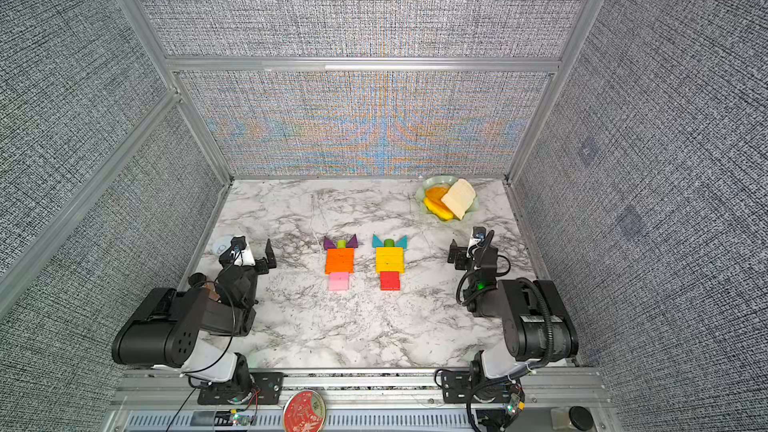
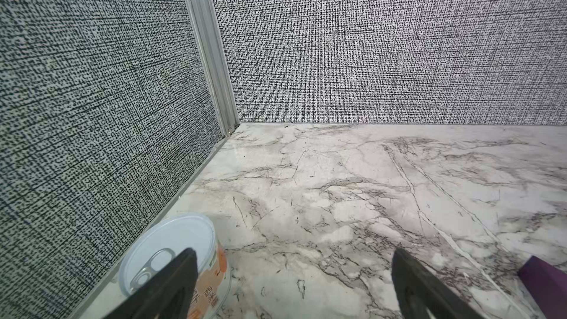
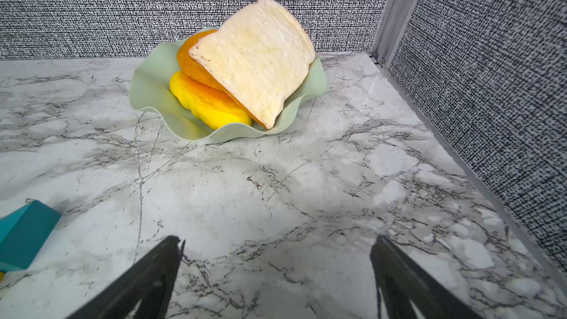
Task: Assemble a carrot with building blocks
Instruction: Reset both arms
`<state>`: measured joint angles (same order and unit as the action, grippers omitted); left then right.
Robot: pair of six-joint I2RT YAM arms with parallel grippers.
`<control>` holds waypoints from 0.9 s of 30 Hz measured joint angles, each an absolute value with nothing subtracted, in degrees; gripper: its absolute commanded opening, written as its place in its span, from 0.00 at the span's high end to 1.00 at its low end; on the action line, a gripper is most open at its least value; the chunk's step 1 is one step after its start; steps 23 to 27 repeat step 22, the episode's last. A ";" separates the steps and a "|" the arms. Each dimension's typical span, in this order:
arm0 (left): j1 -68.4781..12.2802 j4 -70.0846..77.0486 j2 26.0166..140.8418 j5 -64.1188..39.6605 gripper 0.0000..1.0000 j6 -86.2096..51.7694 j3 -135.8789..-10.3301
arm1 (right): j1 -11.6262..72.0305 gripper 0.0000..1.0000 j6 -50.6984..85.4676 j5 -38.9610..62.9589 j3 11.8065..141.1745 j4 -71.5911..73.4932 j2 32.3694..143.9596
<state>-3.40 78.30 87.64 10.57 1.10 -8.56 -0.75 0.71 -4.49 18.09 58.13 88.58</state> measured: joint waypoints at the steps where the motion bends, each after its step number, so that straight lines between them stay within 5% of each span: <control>1: -3.40 78.30 87.64 10.57 0.01 1.10 -8.56 | -0.75 0.01 0.73 -4.49 18.09 58.13 88.58; 27: -3.40 77.49 87.74 10.55 0.01 1.08 -9.08 | -0.54 0.01 0.71 -5.30 17.93 58.22 88.58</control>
